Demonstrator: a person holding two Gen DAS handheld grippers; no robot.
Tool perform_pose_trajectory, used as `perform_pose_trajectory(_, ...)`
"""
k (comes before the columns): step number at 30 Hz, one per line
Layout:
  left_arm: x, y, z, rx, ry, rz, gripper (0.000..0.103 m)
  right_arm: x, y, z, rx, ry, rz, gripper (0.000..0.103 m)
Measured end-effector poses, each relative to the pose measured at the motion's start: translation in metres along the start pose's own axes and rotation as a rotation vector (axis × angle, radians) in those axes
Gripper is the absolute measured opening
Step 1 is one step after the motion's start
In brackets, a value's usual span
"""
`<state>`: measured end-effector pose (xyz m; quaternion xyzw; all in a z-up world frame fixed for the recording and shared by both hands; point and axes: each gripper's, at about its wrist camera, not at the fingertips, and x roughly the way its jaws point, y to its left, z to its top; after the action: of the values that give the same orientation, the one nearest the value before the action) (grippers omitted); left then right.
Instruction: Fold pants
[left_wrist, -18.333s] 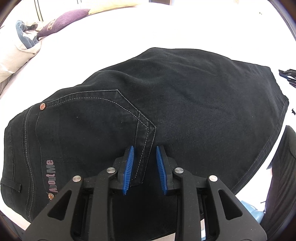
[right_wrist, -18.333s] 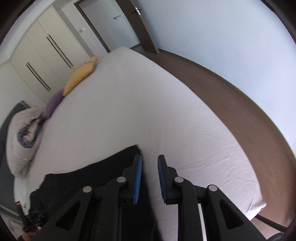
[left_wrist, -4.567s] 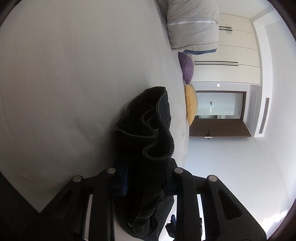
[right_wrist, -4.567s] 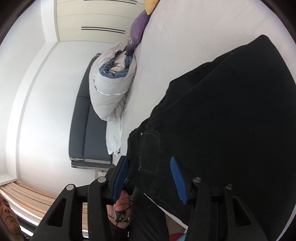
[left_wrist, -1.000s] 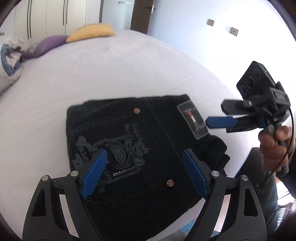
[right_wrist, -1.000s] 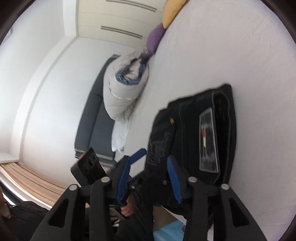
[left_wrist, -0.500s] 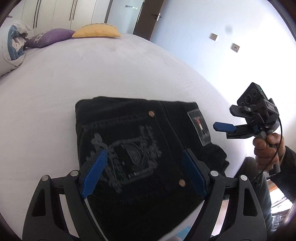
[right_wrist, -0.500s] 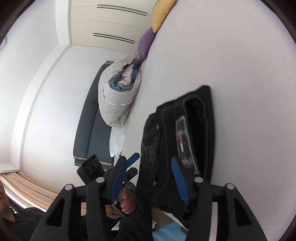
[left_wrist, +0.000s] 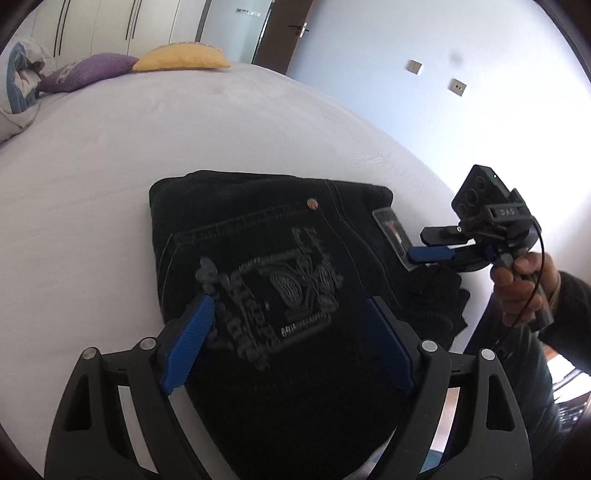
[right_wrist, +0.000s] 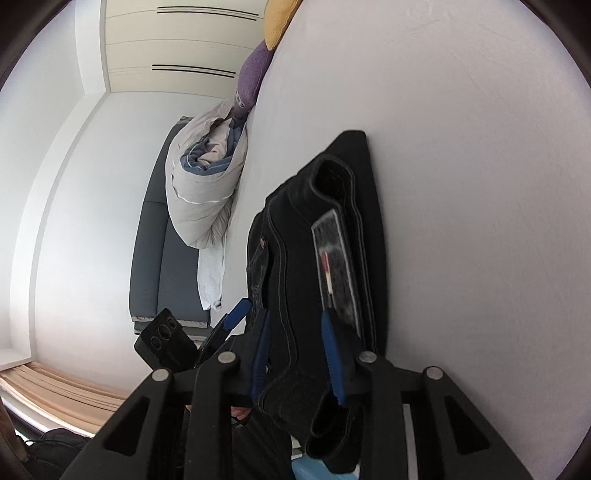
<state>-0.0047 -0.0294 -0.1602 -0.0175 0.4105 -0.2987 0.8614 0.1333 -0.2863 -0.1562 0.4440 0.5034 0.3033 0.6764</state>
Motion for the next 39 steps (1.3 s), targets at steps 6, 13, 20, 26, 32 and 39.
perform_pose_trajectory(6, -0.046, -0.016, -0.043, -0.037, 0.019, -0.012, 0.083, -0.037, 0.014, -0.026, -0.044, -0.067, -0.057, 0.049)
perform_pose_trajectory(13, -0.056, 0.056, -0.019, -0.239, 0.027, 0.047, 0.083, -0.047, 0.012, -0.008, -0.043, -0.110, -0.144, 0.061)
perform_pose_trajectory(20, 0.005, 0.089, 0.009, -0.306, 0.200, -0.060, 0.083, -0.014, -0.006, 0.013, -0.017, -0.039, -0.151, 0.058)
perform_pose_trajectory(26, 0.019, 0.113, 0.020, -0.396, 0.225, -0.200, 0.082, 0.003, -0.007, 0.025, -0.038, 0.027, -0.137, 0.048)
perform_pose_trajectory(32, 0.038, 0.120, 0.035, -0.407, 0.312, -0.263, 0.048, 0.018, -0.007, 0.032, -0.034, 0.062, -0.146, 0.034)
perform_pose_trajectory(39, 0.036, 0.113, 0.041, -0.436, 0.348, -0.229, 0.025, 0.019, 0.013, 0.025, -0.119, 0.026, -0.186, 0.024)
